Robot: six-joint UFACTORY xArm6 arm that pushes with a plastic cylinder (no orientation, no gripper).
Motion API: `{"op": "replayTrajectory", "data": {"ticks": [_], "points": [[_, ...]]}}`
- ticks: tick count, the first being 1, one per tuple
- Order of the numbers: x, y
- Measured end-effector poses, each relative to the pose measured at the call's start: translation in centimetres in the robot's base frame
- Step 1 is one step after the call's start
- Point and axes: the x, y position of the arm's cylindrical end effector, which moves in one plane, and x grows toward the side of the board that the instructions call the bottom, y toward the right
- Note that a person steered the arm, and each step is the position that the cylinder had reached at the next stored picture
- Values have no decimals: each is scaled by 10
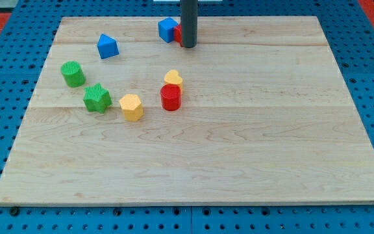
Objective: Move the red star into the right of the blue cube
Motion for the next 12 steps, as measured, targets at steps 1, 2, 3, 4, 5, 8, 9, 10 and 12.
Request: {"op": "replayTrajectory", "data": {"ticks": [1,2,3,4,5,8,9,10,12], "points": [[-33,15],[-63,47],[-77,1],[-77,-39],[-78,-86],[-76,41],[-59,68],[-42,20],[-57,-60]]}}
